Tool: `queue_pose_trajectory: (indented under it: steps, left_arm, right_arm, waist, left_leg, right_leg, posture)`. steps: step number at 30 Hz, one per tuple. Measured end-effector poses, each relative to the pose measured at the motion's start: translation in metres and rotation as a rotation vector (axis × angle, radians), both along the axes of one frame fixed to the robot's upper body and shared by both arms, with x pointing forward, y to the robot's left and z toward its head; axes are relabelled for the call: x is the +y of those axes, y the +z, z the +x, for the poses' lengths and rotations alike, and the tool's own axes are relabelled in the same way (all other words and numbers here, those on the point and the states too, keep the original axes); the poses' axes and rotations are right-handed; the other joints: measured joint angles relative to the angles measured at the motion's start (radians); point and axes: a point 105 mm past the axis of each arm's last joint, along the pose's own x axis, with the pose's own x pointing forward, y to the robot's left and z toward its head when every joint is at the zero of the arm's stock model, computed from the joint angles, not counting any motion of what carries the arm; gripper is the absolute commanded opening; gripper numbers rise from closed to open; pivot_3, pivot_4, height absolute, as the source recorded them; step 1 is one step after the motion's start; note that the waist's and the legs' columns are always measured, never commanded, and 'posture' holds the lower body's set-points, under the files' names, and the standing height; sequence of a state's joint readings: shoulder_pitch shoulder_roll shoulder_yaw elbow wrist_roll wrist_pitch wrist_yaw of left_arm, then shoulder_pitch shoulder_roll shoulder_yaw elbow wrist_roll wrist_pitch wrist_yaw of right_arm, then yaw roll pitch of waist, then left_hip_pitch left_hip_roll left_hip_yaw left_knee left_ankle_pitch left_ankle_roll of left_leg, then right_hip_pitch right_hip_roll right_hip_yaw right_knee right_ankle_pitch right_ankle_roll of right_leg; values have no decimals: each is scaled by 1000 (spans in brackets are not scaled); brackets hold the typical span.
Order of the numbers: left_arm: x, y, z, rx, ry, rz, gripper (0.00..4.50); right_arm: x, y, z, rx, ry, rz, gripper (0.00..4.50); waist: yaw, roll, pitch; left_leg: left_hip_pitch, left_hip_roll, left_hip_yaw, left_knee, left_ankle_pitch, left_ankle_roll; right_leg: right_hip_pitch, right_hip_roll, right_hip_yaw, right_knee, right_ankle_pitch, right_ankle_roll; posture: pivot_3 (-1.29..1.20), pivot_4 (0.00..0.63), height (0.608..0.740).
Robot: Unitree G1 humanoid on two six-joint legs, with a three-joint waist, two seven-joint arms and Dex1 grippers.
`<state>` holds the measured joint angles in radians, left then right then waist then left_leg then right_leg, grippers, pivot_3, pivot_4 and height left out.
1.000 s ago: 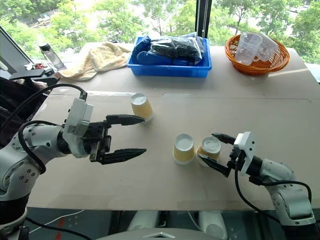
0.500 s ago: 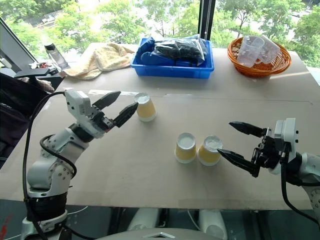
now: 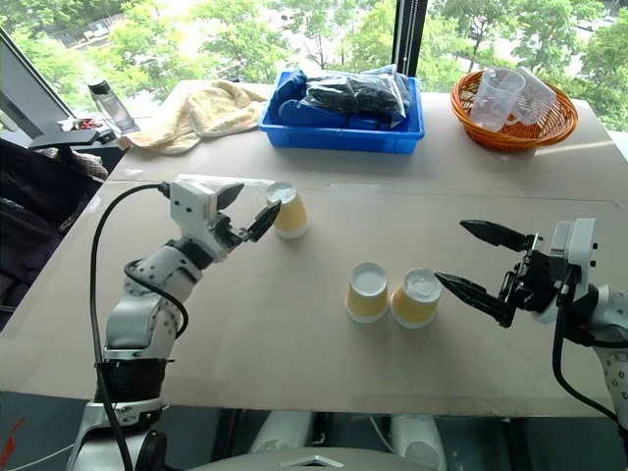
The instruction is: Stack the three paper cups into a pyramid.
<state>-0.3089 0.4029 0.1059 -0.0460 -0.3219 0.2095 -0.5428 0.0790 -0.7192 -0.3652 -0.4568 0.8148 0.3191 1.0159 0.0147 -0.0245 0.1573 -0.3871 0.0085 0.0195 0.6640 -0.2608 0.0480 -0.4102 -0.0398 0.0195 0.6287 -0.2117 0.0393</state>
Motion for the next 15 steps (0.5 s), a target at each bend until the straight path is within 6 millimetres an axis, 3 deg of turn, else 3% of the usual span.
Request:
queue_pose_trajectory:
  steps: [10,13,15]
  left_arm:
    - [-19,-11,35,42,-16,27,4500]
    - [-18,-18,41,60,-6,33,3763]
    - [-18,-20,40,55,-19,34,2835]
  right_arm:
    - [0,-3,1,-12,-12,10,4444]
    - [0,-4,0,-7,-16,11,4500]
    - [0,-5,0,-5,-18,13,4500]
  waist:
    - [0,0,0]
    - [-3,0,0]
    - [-2,0,0]
  left_leg:
    - [-2,0,-1,1,0,0]
    - [-2,0,-1,1,0,0]
    - [-2,0,-1,1,0,0]
  right_leg:
    - [0,1,-1,0,0,0]
    - [-1,2,-1,0,0,0]
    - [-1,1,-1,0,0,0]
  posture:
    - [0,150,733]
    - [0,150,733]
    - [0,150,733]
